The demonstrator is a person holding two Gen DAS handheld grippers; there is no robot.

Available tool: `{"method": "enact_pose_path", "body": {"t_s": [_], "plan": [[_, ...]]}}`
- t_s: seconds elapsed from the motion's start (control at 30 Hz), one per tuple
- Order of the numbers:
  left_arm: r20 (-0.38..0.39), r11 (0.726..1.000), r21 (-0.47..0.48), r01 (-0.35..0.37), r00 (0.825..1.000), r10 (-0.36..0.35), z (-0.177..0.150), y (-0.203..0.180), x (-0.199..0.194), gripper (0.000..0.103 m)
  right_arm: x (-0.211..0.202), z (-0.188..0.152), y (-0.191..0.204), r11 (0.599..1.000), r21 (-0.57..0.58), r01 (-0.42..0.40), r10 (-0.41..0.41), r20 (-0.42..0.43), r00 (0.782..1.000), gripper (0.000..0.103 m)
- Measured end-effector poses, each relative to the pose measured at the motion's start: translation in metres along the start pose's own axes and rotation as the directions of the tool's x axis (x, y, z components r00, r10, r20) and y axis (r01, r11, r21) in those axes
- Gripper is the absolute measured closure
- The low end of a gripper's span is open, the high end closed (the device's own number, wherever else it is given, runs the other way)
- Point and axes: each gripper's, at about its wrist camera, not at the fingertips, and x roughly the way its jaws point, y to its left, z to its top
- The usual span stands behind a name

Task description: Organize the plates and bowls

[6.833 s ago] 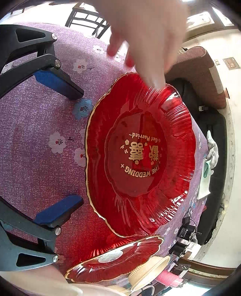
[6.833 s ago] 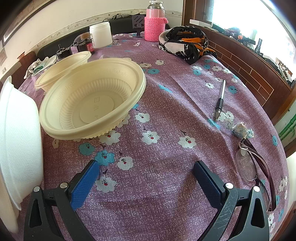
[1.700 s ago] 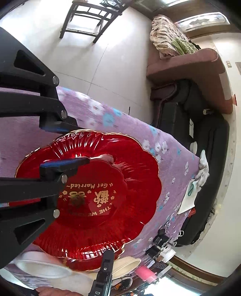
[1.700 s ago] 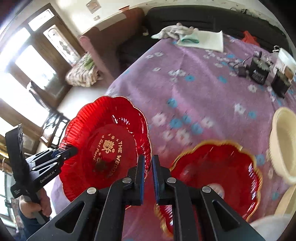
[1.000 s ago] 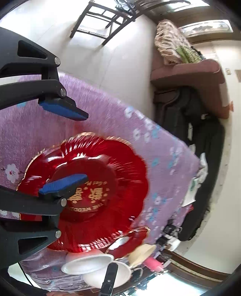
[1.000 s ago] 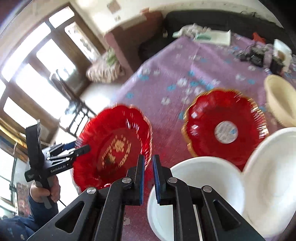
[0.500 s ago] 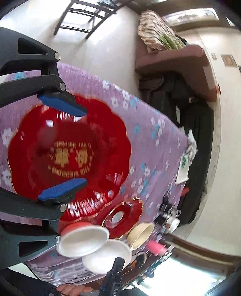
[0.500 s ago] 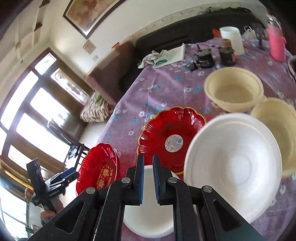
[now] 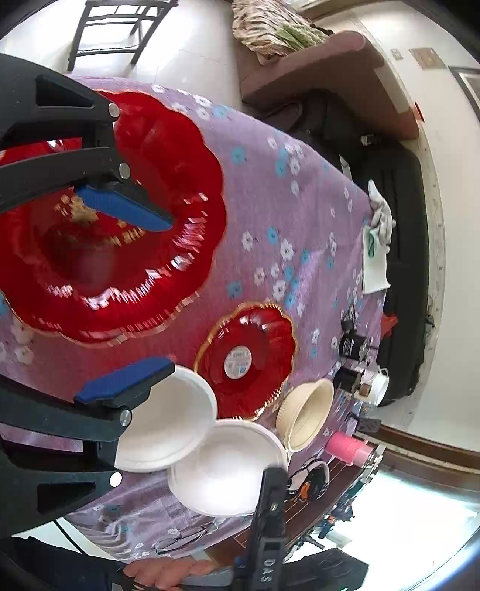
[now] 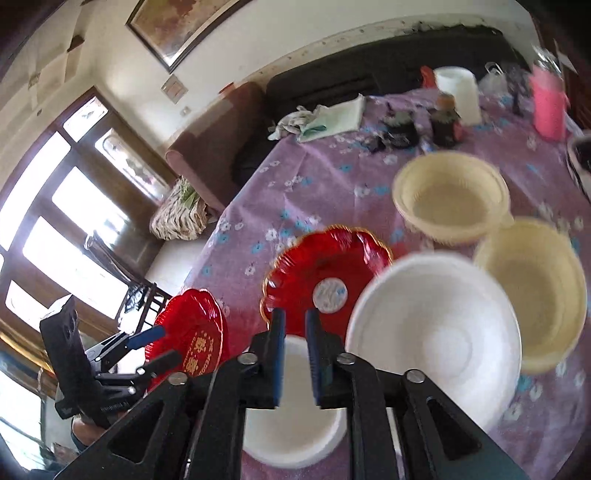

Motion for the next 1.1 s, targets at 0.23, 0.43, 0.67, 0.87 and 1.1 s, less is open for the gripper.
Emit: {"method": "enact_pose_path", "body": {"t_s": [0.23,0.43,0.67,0.87,1.1], "plan": [[-0.027,0.999,0.037,0.009,1.0,-0.008,0.019,-0.015,0.014,0.028,0.06,0.026,0.004,0.997,-0.005,0.073,-0.073,-0.113,0.991,0.073],[-0.116,0.999,-0.029,0.036,0.992,-0.04,0.05,-0.001,0.044,0.028,0.073,0.06,-0.015,0.982,-0.05,0.183,-0.188,-0.154,0.97,0.073],[-0.18,0.998,-0.053,0.014,0.983,-0.023,0.071,0.0,0.088,0.028,0.086,0.066,-0.048,0.967,-0.067,0.246,-0.255,-0.233,0.938,0.073],[-0.22,0.998,-0.064,0.003,0.975,-0.017,0.079,0.0,0.114,0.04,0.094,0.066,-0.065,0.957,-0.091,0.274,-0.289,-0.288,0.913,0.073],[-0.256,0.998,-0.063,0.004,0.966,-0.02,0.081,-0.002,0.134,0.052,0.093,0.062,-0.075,0.963,-0.105,0.248,-0.269,-0.334,0.903,0.073]]}}
